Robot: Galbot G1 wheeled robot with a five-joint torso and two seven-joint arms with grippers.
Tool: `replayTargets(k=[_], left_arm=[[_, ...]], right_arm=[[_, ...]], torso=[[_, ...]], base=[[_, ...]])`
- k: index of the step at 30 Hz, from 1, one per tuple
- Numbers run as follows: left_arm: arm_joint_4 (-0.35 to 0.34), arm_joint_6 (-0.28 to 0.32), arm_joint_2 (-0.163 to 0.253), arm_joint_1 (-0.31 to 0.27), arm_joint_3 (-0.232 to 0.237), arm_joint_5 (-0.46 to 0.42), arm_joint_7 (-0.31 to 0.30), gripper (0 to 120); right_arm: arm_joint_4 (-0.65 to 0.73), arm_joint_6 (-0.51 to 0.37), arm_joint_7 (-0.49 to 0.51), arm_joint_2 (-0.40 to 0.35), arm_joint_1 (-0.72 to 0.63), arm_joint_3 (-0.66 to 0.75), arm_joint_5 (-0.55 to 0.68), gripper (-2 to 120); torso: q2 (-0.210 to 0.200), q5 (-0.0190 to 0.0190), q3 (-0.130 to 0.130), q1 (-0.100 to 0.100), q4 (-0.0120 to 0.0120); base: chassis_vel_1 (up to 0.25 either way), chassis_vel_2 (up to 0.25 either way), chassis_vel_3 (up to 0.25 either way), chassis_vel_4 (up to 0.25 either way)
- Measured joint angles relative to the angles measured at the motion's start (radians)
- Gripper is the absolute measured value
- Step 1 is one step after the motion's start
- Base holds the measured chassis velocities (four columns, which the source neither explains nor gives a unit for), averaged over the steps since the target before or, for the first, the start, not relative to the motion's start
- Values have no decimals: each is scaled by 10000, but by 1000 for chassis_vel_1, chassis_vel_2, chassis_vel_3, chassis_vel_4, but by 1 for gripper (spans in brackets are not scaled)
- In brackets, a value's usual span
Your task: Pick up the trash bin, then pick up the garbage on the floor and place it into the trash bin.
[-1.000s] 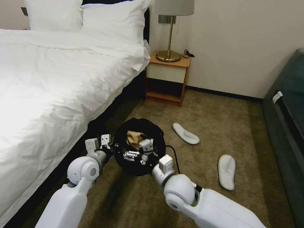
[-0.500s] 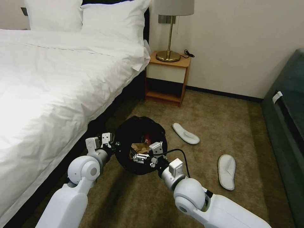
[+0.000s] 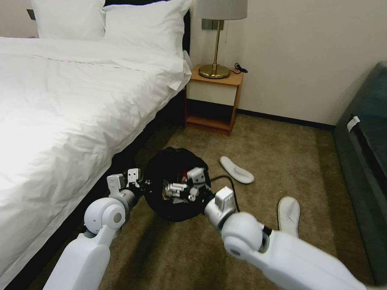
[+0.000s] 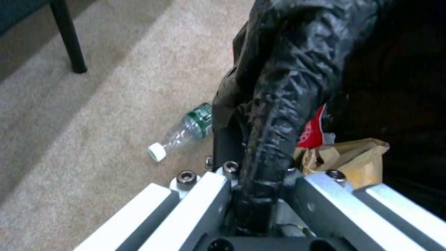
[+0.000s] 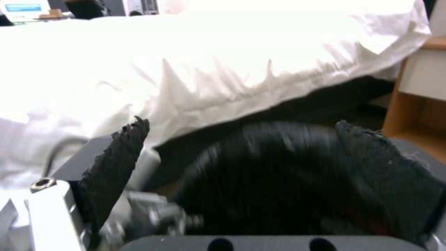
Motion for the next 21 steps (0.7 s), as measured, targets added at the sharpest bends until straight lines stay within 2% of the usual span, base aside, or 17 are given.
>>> replayTargets(k=[6, 12, 14, 15, 16, 19, 20, 21], left_arm=[[129, -95, 12, 91, -21, 128, 60, 0], [76, -176, 33, 252, -146, 240, 93, 0], [-18, -236, 43, 341, -252, 348, 173, 0], [-36, -321, 49, 348, -320, 406, 183, 0], [-36, -321, 49, 348, -320, 406, 183, 0], [-154, -513, 42, 362, -482, 582, 188, 0], [-154, -513, 42, 362, -482, 582, 188, 0], [-191, -527, 27, 361, -534, 582, 189, 0]], right_arm=[[277, -13, 373, -52, 1417, -385, 899, 100], [590, -116, 607, -145, 1900, -93, 1201, 100], [907, -228, 710, -436, 1927, 389, 1305, 100], [1152, -293, 709, -794, 1637, 975, 1296, 100], [1152, -293, 709, -794, 1637, 975, 1296, 100], [1435, -256, 520, -1728, -36, 3015, 812, 100], [1435, -256, 520, -1728, -36, 3015, 812, 100], [1443, -186, 492, -1882, -601, 3577, 607, 100]], torso=[[0, 1, 0, 1, 1], [0, 0, 0, 0, 5], [1, 2, 0, 1, 6], [1, 1, -1, 0, 4], [1, 1, -1, 0, 4], [1, 4, -1, 0, -2], [1, 4, -1, 0, -2], [1, 3, -2, 0, -1]], base=[[0, 0, 0, 0], [0, 0, 0, 0], [0, 0, 0, 0], [0, 0, 0, 0], [0, 0, 0, 0], [0, 0, 0, 0], [0, 0, 0, 0], [0, 0, 0, 0]])
